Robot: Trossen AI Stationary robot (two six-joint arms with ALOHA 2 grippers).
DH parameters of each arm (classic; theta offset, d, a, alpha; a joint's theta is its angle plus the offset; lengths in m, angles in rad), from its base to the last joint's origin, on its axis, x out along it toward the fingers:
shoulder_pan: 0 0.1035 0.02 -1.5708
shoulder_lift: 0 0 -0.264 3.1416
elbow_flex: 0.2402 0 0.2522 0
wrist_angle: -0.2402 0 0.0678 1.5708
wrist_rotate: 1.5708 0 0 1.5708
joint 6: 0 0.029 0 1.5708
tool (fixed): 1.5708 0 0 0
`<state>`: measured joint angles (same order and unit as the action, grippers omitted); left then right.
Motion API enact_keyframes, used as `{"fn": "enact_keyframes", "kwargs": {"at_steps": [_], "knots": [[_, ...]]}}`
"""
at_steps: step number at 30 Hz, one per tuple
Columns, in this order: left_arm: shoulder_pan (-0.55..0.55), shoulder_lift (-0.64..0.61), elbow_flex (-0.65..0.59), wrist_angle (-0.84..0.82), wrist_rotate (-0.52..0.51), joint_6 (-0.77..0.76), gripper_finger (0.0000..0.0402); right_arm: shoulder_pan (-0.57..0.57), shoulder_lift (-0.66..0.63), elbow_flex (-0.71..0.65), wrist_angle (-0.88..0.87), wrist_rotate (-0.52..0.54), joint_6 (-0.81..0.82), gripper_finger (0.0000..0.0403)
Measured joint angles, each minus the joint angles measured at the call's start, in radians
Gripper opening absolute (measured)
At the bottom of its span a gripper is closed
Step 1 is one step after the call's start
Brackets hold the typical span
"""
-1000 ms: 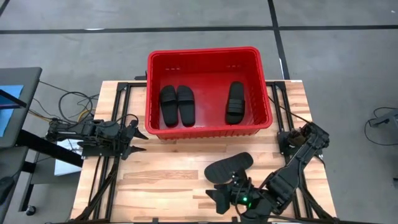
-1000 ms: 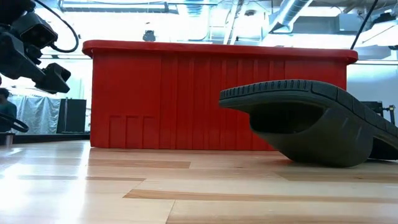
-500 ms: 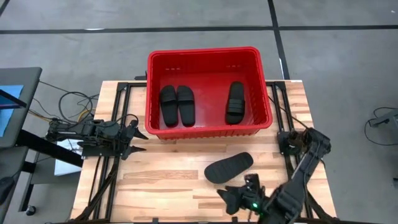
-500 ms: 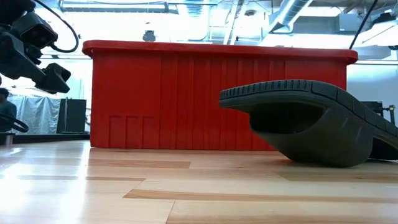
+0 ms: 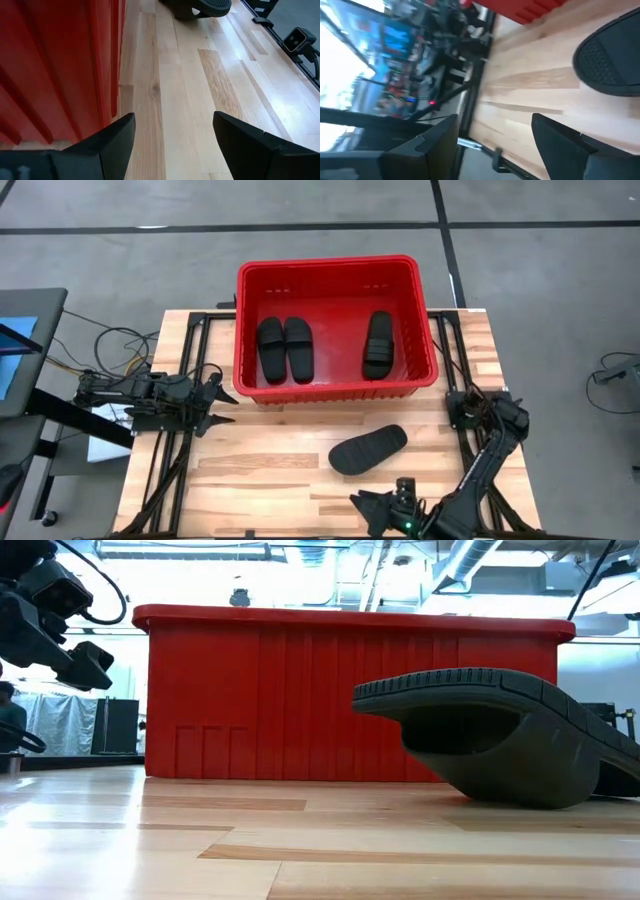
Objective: Pick and place slides into bin
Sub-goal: Put the black slides into the red bin
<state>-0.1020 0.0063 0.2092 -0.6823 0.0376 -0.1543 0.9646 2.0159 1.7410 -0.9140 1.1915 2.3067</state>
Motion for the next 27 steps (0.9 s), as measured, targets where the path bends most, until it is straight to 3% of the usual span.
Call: {"fn": "enact_keyframes", "kwargs": {"at_steps": [6, 10, 17, 21, 27], "knots": [[0.000, 0.000, 0.000, 0.000, 0.000, 0.000, 0.0258, 0.011, 0.002, -0.154, 0.400, 0.188, -0.120, 0.0242], [0.000, 0.000, 0.000, 0.000, 0.000, 0.000, 0.0258, 0.040, 0.002, -0.230, 0.495, 0.235, -0.104, 0.0242], [0.000, 0.000, 0.000, 0.000, 0.000, 0.000, 0.0258, 0.049, 0.003, -0.286, 0.533, 0.226, -0.078, 0.0242], [0.000, 0.000, 0.000, 0.000, 0.000, 0.000, 0.0258, -0.005, 0.014, -0.295, 0.550, 0.133, -0.090, 0.0242], [0.000, 0.000, 0.000, 0.000, 0.000, 0.000, 0.0258, -0.094, 0.121, -0.279, 0.799, 0.037, -0.127, 0.0242]]}}
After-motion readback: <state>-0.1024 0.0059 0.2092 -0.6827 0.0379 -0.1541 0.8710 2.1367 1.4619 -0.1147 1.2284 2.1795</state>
